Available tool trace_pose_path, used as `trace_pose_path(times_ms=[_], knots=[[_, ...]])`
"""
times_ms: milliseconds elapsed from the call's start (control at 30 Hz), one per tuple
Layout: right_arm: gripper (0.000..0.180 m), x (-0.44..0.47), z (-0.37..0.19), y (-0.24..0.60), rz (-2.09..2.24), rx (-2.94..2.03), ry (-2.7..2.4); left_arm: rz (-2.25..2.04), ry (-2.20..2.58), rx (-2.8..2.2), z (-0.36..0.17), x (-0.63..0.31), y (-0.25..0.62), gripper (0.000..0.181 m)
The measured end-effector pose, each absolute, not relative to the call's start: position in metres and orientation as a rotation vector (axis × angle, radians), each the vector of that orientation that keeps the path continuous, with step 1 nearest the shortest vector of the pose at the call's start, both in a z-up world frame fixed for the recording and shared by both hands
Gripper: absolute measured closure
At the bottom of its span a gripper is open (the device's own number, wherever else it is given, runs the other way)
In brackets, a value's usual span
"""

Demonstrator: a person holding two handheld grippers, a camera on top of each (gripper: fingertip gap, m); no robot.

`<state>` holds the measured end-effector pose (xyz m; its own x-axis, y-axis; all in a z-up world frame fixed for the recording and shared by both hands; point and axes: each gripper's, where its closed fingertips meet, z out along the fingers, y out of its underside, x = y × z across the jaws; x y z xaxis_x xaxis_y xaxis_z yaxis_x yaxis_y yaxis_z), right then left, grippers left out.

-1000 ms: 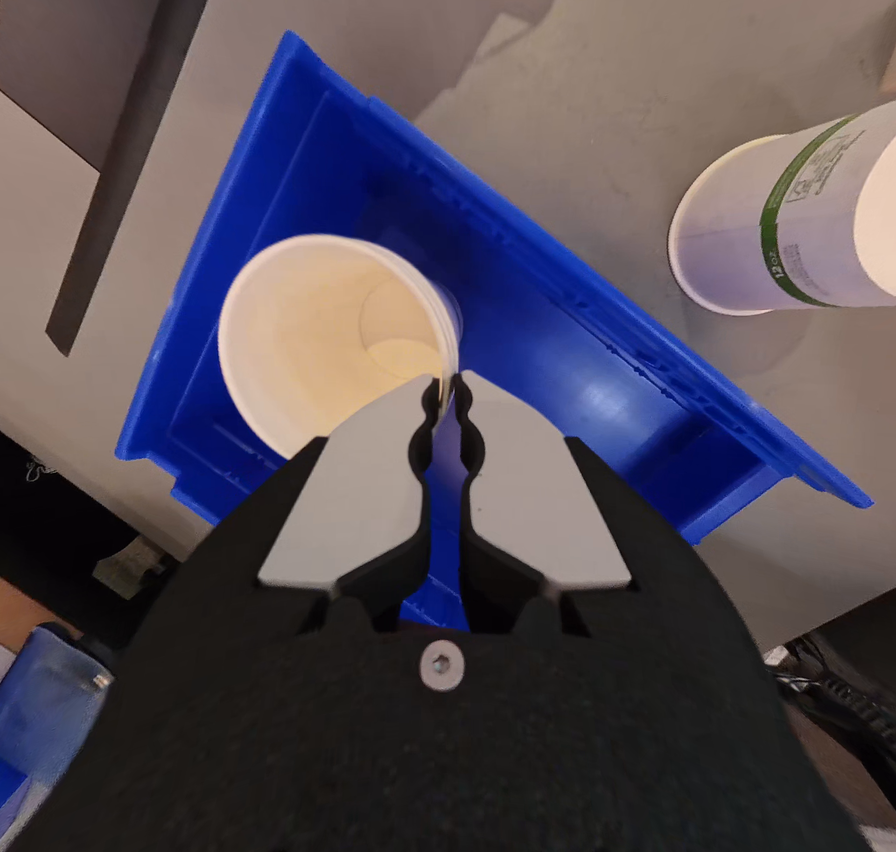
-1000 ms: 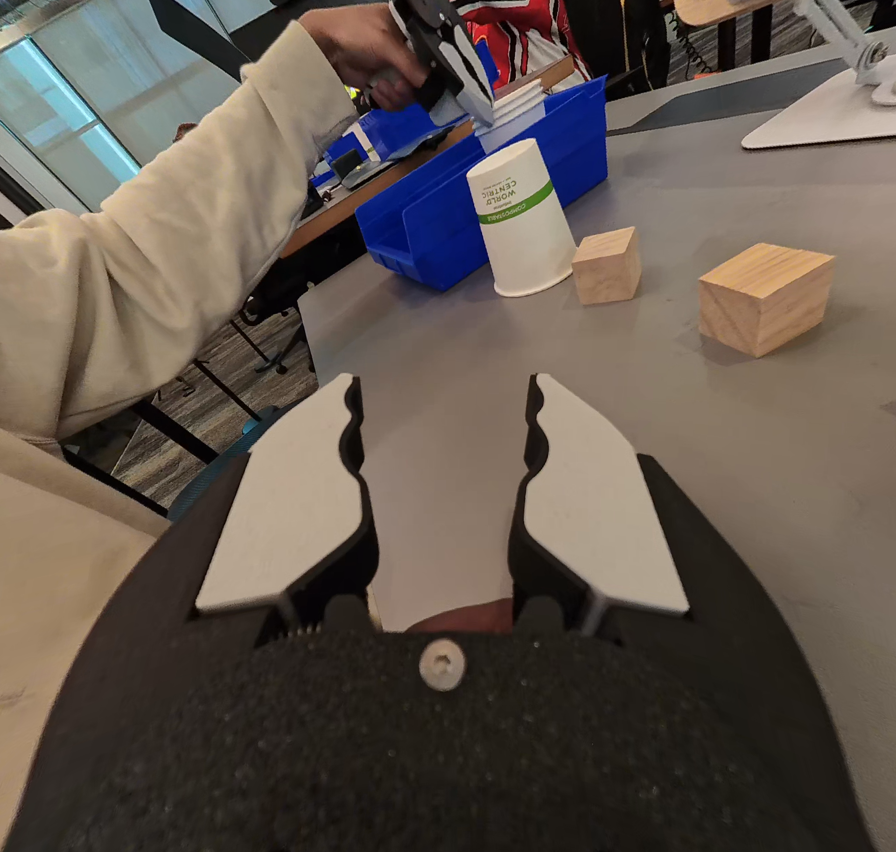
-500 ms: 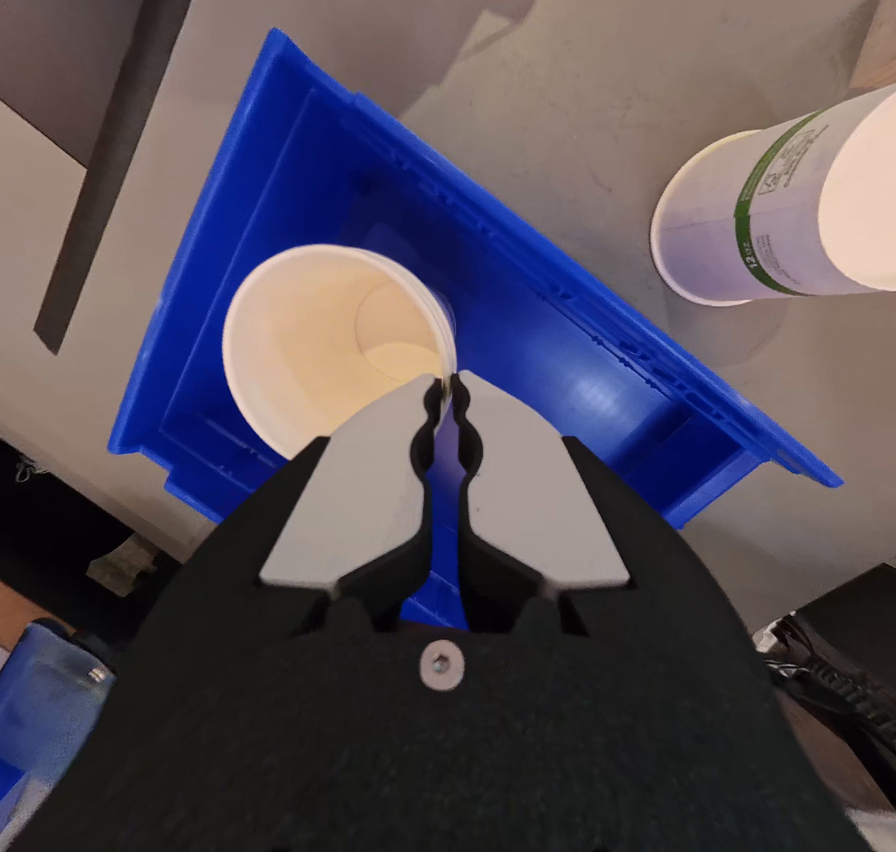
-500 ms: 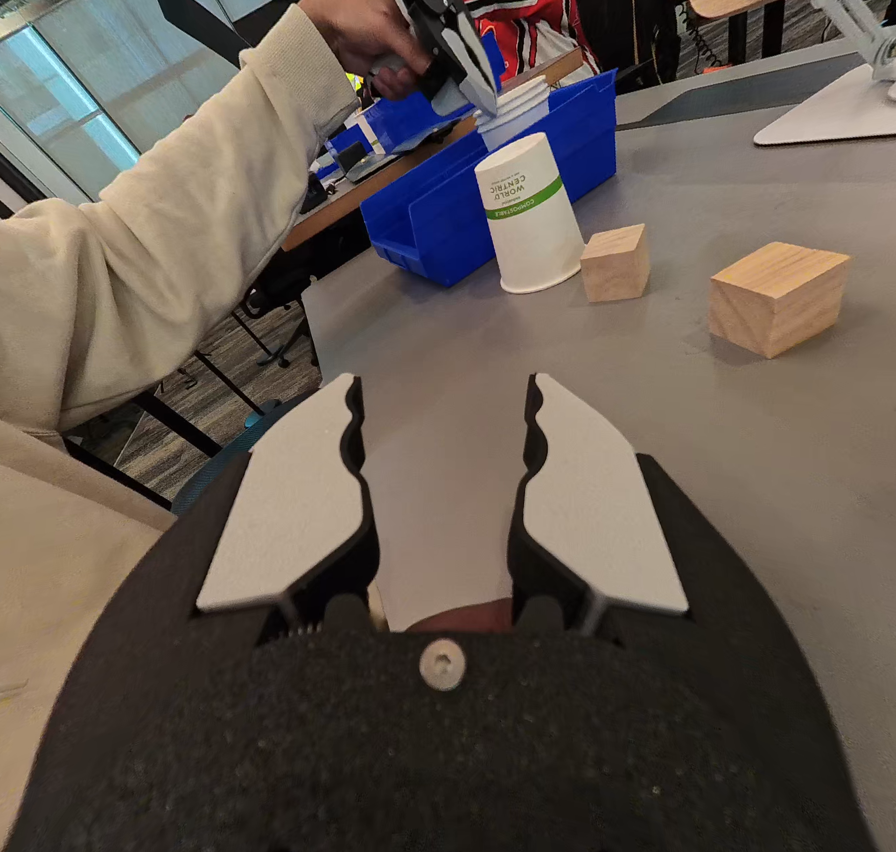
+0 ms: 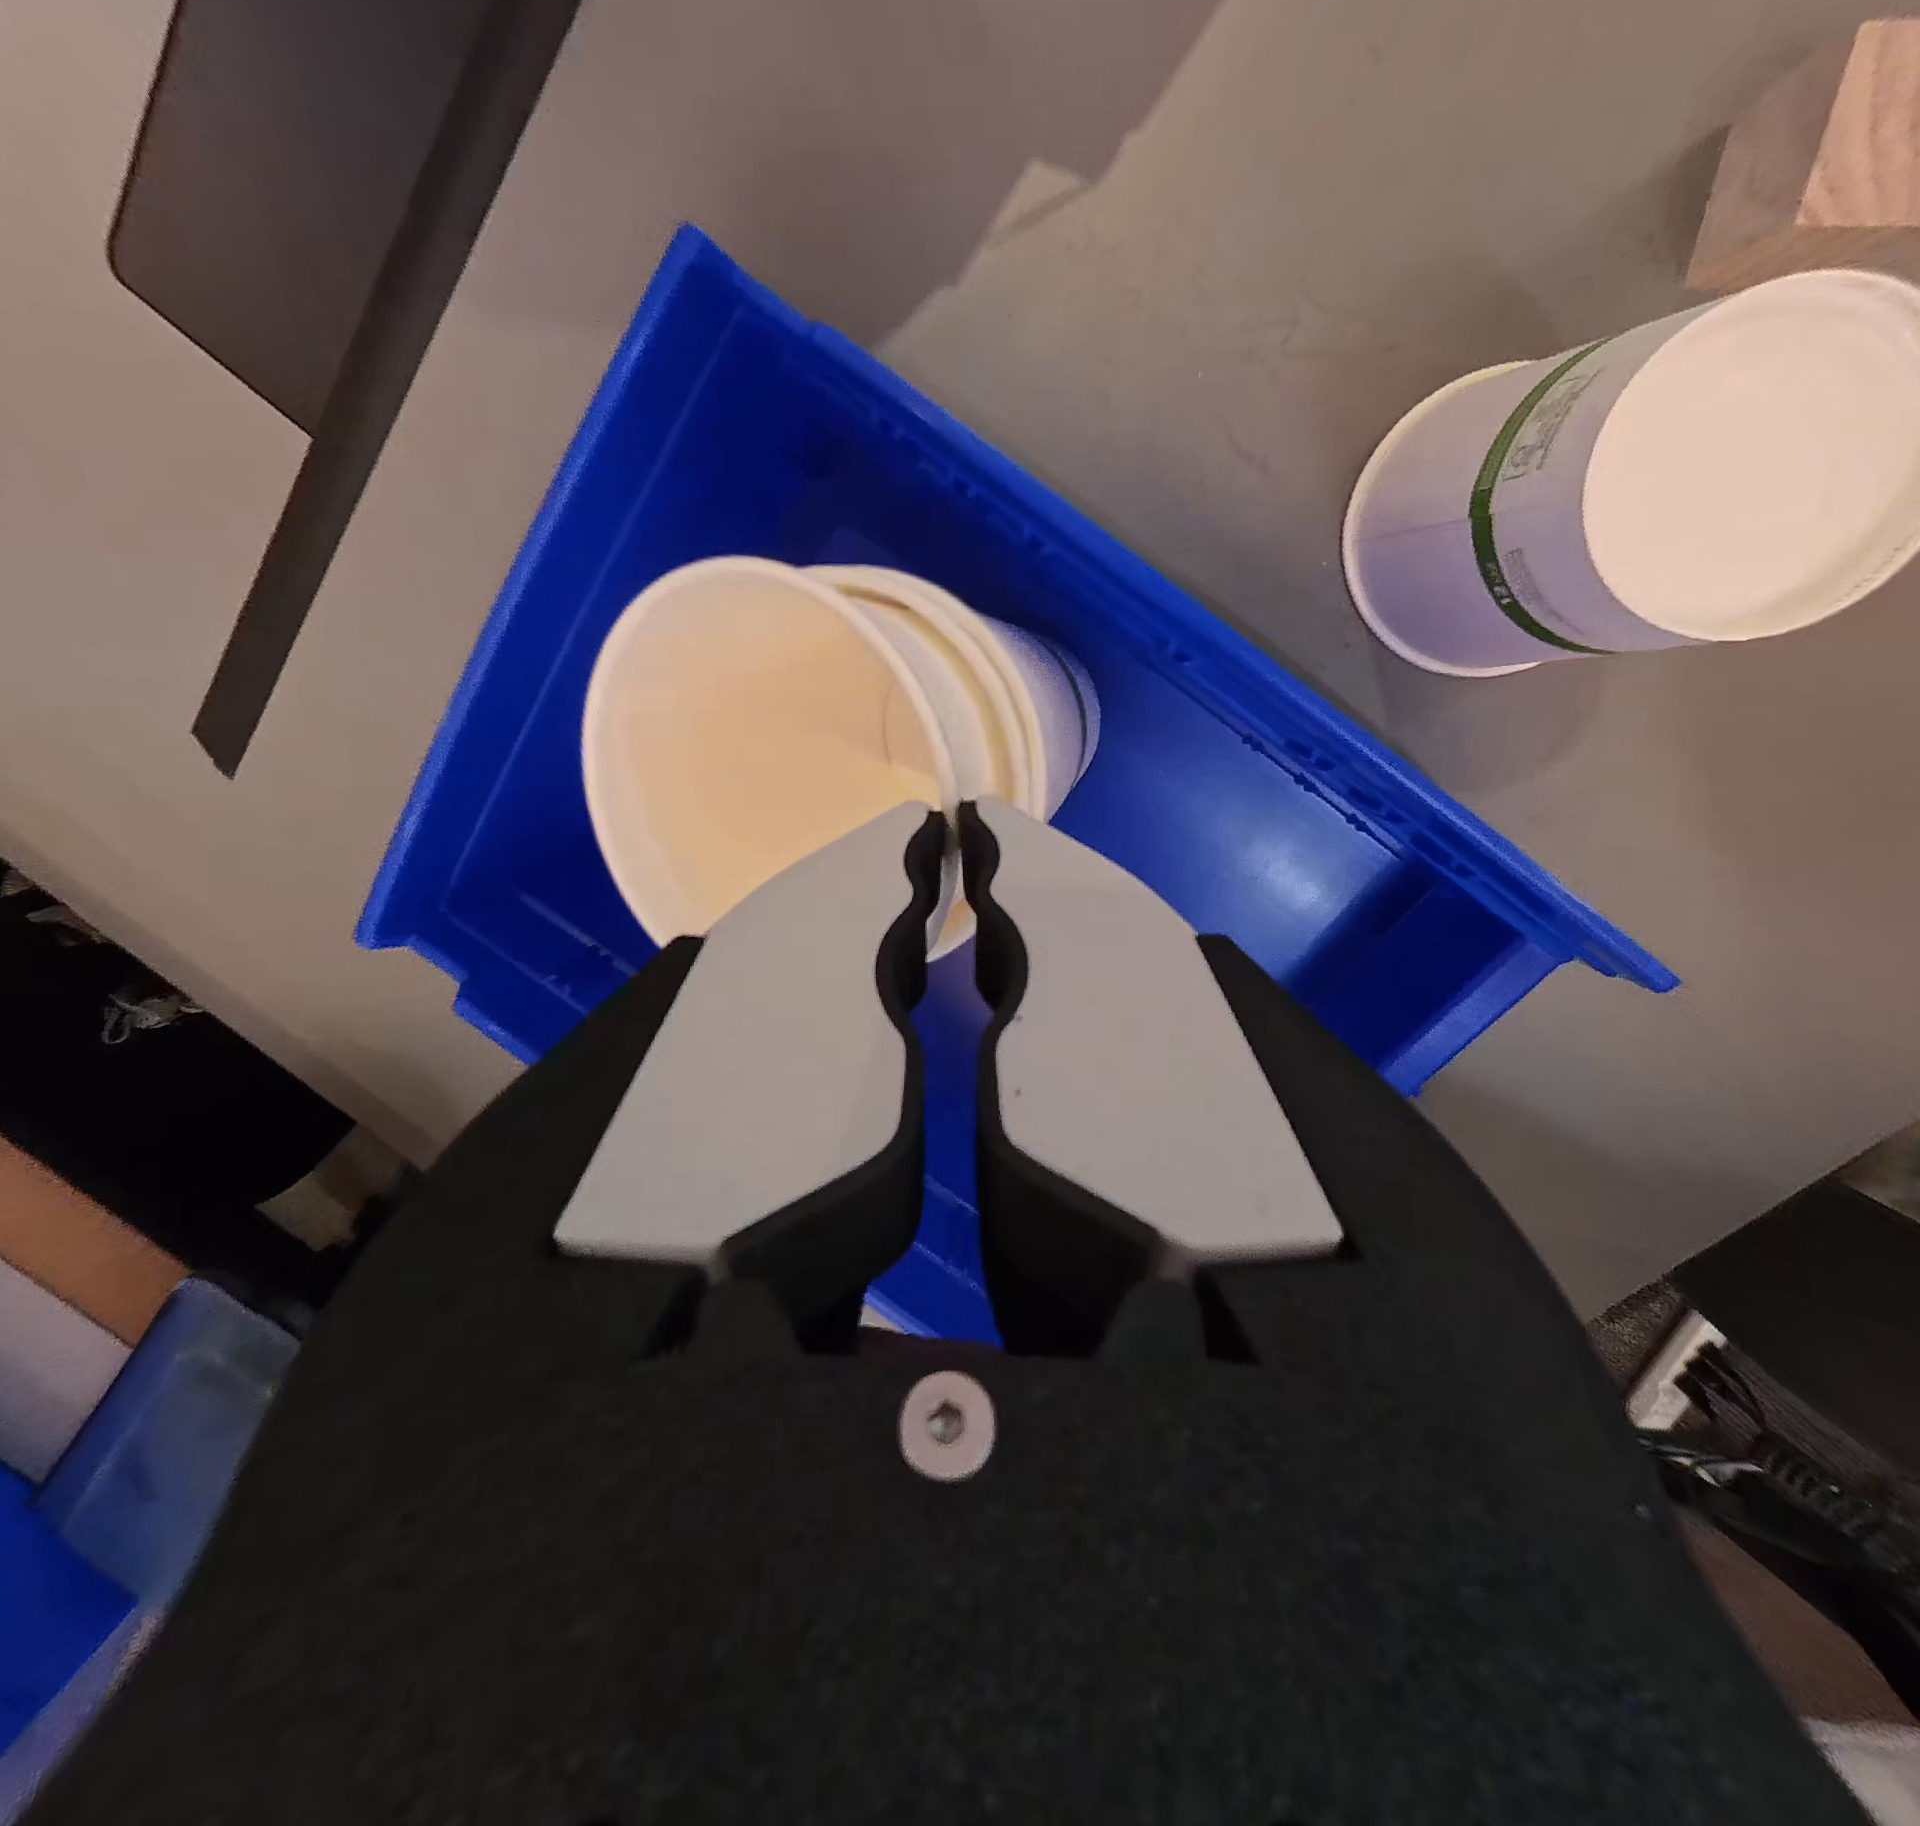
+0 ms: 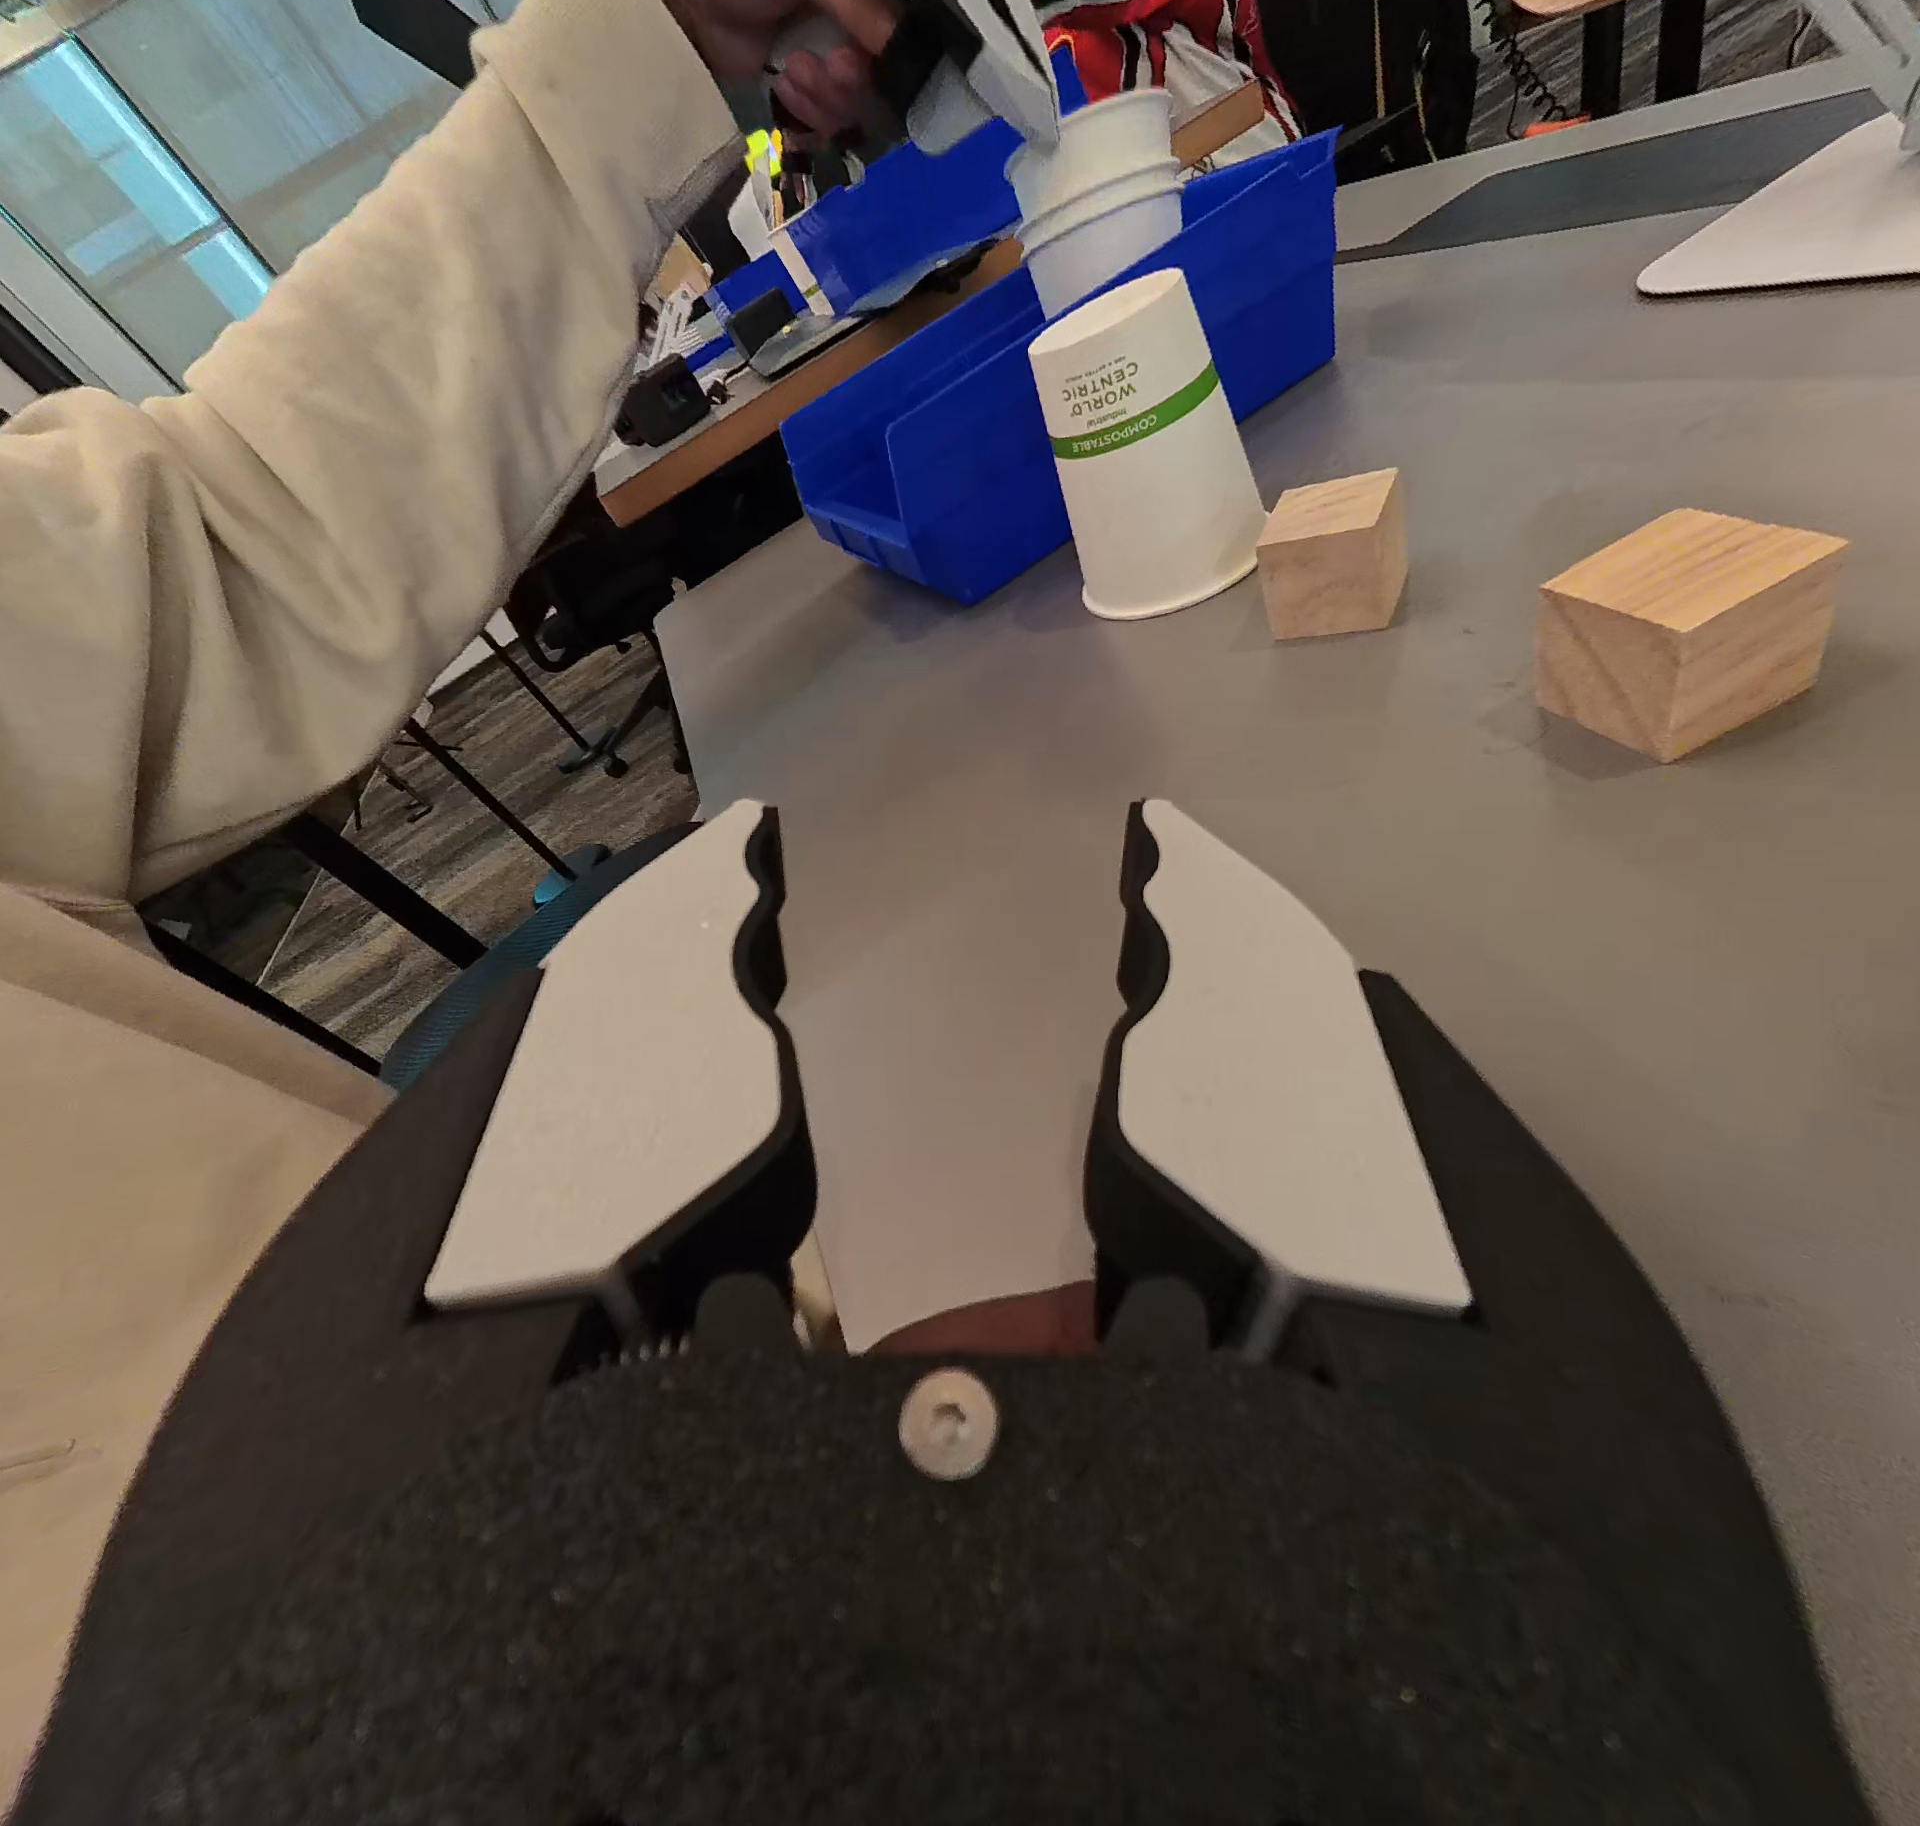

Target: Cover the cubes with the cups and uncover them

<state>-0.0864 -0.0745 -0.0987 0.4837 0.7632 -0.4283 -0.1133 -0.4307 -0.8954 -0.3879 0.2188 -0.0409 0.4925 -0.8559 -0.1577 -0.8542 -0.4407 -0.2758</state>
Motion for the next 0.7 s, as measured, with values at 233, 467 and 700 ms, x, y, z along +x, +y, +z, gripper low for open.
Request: trace_pose_path(times_ms=[233, 467, 700], knots=[[0.120, -0.077, -0.090, -0.068, 1.110, -1.697, -0.489, 0.025, 1.320, -2.238, 0.029, -0.389, 0.225, 0.177], [0.120, -0.060, -0.083, -0.057, 1.187, -1.654, -0.345, -0.163, 1.052, -1.857, 0.123, -0.379, 0.197, 0.177], [0.118, -0.065, -0.077, -0.046, 1.228, -1.611, -0.303, -0.575, 0.867, -1.592, 0.119, -0.311, 0.120, 0.178]])
